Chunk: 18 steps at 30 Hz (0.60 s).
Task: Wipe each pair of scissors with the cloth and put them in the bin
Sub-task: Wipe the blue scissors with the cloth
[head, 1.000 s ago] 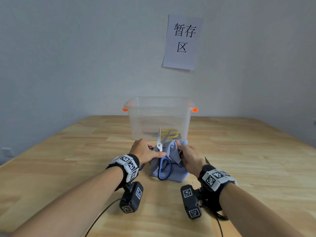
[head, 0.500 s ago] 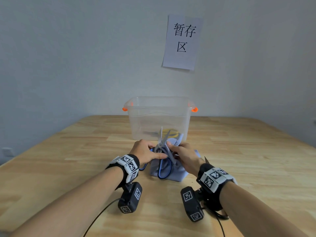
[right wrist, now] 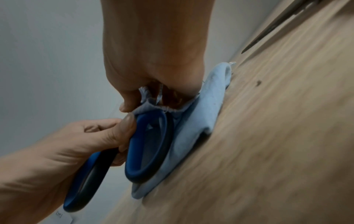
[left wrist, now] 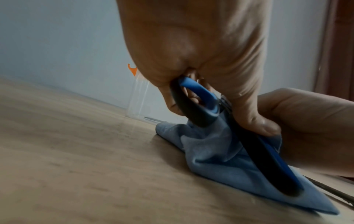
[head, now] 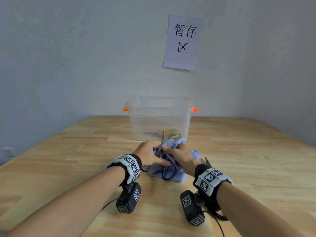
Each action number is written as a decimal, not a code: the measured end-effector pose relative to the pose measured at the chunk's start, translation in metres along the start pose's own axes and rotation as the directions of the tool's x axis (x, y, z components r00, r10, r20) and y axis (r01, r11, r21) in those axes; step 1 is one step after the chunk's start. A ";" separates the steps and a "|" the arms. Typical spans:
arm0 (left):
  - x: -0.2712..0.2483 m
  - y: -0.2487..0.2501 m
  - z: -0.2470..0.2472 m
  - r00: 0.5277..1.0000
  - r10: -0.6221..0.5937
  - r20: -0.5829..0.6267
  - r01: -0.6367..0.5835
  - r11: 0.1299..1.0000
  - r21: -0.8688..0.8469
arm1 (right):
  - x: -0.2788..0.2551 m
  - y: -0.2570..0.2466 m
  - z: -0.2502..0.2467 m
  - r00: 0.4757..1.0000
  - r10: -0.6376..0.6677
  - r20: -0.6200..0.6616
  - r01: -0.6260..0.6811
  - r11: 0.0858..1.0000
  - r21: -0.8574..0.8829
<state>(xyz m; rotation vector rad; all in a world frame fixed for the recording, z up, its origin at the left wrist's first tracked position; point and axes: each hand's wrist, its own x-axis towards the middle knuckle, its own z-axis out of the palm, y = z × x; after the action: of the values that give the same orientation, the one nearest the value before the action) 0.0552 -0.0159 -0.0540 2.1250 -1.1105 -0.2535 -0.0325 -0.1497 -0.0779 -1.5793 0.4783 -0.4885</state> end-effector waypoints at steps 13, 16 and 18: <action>0.004 0.006 0.001 0.995 -0.039 -0.093 0.069 0.935 0.348 | -0.006 -0.009 -0.003 0.999 0.007 -0.035 -0.004 0.997 0.078; 0.003 0.008 0.002 0.995 -0.044 -0.089 0.074 0.927 0.369 | -0.006 -0.009 0.000 1.000 -0.016 0.006 0.015 0.999 0.050; 0.004 0.008 0.002 0.996 -0.049 -0.079 0.076 0.919 0.387 | -0.006 -0.007 0.001 0.999 -0.051 0.004 0.051 0.999 0.003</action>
<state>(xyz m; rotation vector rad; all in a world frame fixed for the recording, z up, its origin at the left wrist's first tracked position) 0.0515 -0.0225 -0.0495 2.5021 -1.1262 0.0167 -0.0369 -0.1454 -0.0713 -1.5926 0.4350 -0.5250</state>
